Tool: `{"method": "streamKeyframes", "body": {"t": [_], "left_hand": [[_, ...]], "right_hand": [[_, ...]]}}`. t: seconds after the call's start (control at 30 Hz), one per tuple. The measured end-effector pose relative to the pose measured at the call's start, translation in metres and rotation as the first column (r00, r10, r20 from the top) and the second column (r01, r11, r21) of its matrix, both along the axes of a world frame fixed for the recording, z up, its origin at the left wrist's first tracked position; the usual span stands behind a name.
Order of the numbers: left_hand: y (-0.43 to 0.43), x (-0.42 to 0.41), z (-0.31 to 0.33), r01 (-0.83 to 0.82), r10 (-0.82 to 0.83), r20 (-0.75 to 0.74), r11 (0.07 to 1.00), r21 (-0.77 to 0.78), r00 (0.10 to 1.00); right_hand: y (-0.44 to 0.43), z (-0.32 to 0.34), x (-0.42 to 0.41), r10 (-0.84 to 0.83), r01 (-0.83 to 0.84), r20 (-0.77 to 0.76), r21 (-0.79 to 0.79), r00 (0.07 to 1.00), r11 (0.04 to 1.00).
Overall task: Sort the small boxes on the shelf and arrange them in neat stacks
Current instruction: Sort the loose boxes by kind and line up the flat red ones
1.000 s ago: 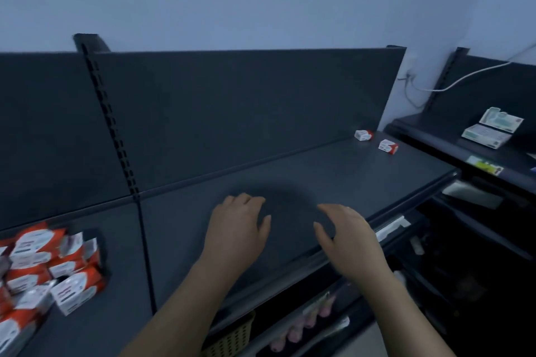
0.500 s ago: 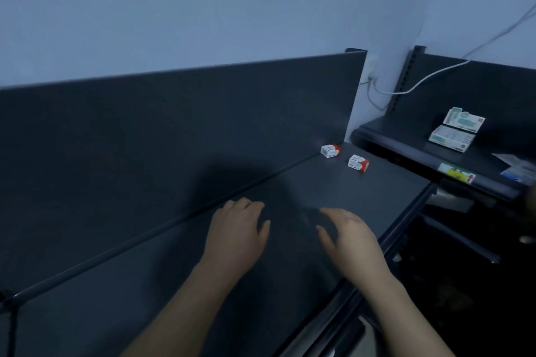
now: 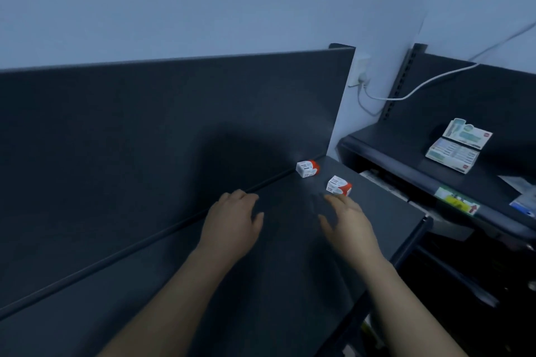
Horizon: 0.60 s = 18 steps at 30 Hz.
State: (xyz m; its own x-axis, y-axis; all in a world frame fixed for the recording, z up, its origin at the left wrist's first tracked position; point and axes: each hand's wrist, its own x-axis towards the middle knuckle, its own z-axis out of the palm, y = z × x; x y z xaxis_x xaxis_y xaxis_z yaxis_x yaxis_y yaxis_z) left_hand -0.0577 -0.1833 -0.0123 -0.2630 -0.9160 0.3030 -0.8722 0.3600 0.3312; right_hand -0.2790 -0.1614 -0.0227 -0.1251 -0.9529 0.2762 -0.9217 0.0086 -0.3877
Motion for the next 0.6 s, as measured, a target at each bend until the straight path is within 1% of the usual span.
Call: {"method": "streamKeyframes", "body": {"t": [0.17,0.3,0.47,0.6], "left_hand": [[-0.04,-0.035,-0.012,-0.028,0.029,-0.05,0.999,0.034,0.998],[-0.063,-0.058,-0.023,-0.044,0.047,-0.061,0.998,0.054,0.997],[-0.096,-0.09,-0.03,-0.022,0.026,-0.077,0.999,0.049,0.997],[-0.126,-0.118,-0.033,0.023,-0.022,-0.073,1.0,0.015,0.997]], "right_hand": [[-0.057,-0.018,-0.039,-0.026,0.025,0.011,0.064,1.0,0.998],[-0.087,-0.033,-0.063,-0.062,0.055,0.051,0.135,0.997,0.989],[-0.105,-0.041,-0.079,-0.035,0.029,0.124,0.053,0.992,0.998],[-0.109,-0.039,-0.091,-0.01,0.006,0.217,0.02,0.976,1.0]]}}
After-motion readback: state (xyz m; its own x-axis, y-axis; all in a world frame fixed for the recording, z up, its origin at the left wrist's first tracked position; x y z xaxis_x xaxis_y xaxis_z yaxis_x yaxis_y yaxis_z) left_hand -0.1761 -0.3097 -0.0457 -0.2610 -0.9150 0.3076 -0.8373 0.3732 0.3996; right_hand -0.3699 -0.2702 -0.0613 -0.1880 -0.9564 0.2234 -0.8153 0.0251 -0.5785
